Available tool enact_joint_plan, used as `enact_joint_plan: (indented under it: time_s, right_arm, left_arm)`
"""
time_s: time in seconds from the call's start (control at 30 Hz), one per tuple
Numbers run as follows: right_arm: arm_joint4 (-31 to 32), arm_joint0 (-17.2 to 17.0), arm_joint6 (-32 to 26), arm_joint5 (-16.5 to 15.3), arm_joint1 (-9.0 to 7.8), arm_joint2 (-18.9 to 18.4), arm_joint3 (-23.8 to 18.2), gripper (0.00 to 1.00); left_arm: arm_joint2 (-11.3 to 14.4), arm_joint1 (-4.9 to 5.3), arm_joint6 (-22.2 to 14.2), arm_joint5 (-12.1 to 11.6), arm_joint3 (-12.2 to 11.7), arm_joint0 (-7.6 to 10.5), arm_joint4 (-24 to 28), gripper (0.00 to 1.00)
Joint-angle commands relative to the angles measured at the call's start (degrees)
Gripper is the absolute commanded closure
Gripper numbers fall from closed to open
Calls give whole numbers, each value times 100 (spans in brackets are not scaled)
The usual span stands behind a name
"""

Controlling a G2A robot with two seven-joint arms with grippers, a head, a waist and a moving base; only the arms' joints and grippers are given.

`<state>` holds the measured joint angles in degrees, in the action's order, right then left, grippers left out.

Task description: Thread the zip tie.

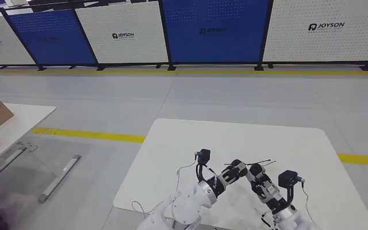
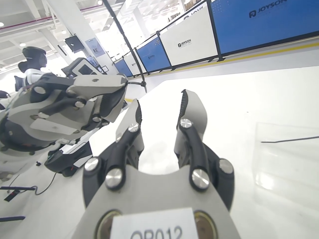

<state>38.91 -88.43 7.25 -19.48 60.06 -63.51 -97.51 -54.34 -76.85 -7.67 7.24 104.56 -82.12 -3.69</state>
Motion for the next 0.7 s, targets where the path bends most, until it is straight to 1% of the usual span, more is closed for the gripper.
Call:
enact_joint_plan:
  time_s: [0.0, 0.13, 0.17, 0.27, 0.5, 0.67]
  right_arm:
    - [-8, -1, 17, 0, -8, 3, -5, 67]
    - [-44, -5, 88, 0, -25, 4, -13, 70]
    - [-51, -4, 99, 0, -30, 8, -13, 75]
    - [-49, -5, 119, 0, -45, 19, -24, 77]
    - [-76, 5, 144, 0, -82, 55, -33, 74]
    - [-106, 15, 175, 0, -108, 81, -39, 76]
  left_arm:
    - [10, 0, 17, 9, 1, 2, -4, 100]
    - [56, 0, 28, 21, -10, 10, -36, 100]
    - [67, -1, 36, 23, -18, 13, -39, 100]
    - [108, -3, 99, 31, -37, 14, -104, 100]
    - [181, -10, 173, 61, -69, 31, -162, 100]
    - [209, -13, 200, 72, -90, 47, -174, 100]
